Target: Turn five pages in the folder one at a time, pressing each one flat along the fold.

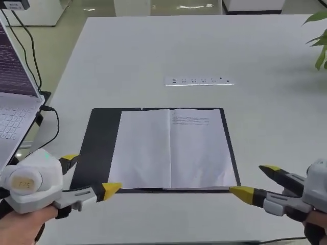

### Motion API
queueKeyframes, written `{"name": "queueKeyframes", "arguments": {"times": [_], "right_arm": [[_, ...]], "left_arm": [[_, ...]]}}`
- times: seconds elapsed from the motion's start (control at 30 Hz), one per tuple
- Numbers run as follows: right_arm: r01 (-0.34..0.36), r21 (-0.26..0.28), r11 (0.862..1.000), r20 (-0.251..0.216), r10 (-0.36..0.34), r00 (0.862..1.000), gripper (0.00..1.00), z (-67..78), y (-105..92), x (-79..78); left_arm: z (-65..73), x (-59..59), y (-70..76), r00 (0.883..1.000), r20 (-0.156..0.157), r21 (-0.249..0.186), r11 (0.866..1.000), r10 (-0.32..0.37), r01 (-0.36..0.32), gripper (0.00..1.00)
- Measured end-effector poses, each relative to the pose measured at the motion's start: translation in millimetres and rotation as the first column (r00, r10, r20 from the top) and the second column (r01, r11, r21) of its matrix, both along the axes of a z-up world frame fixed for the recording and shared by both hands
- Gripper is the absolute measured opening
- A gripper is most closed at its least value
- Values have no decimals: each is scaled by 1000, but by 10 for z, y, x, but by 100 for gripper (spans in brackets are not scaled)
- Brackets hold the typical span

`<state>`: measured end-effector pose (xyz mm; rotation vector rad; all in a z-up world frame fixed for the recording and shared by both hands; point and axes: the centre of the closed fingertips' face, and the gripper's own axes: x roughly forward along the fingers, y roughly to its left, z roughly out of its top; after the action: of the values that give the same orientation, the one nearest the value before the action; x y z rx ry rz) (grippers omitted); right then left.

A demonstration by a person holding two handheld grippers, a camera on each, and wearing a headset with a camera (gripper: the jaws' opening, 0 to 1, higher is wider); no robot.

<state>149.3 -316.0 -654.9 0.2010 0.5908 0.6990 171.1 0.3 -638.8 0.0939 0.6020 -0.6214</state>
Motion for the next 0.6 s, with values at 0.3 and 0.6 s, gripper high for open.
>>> {"name": "queueKeyframes", "arguments": {"times": [0.3, 0.6], "right_arm": [[19, 1, 1000, 21, -19, 1000, 84, 51, -51, 23], [20, -1, 1000, 18, -20, 1000, 85, 81, -77, 21]], "left_arm": [[16, 158, -273, 999, 4, -5, 999, -44, 44, 79], [115, 305, -668, 994, 17, -12, 994, -110, 111, 79]]}}
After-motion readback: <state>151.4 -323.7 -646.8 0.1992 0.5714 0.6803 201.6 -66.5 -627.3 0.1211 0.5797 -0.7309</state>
